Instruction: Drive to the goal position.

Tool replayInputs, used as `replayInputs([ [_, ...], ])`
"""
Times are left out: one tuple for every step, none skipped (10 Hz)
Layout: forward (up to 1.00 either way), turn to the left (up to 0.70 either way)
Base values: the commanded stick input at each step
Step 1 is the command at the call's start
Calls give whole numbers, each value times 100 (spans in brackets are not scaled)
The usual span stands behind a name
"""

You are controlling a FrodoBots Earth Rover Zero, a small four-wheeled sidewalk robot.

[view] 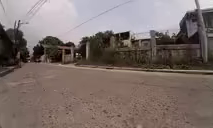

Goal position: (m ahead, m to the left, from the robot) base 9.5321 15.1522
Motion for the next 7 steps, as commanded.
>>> replayInputs([
  [0, 85],
  [0, 85],
  [0, 85],
  [0, 85],
  [0, 85],
  [0, 85],
  [0, 85],
])
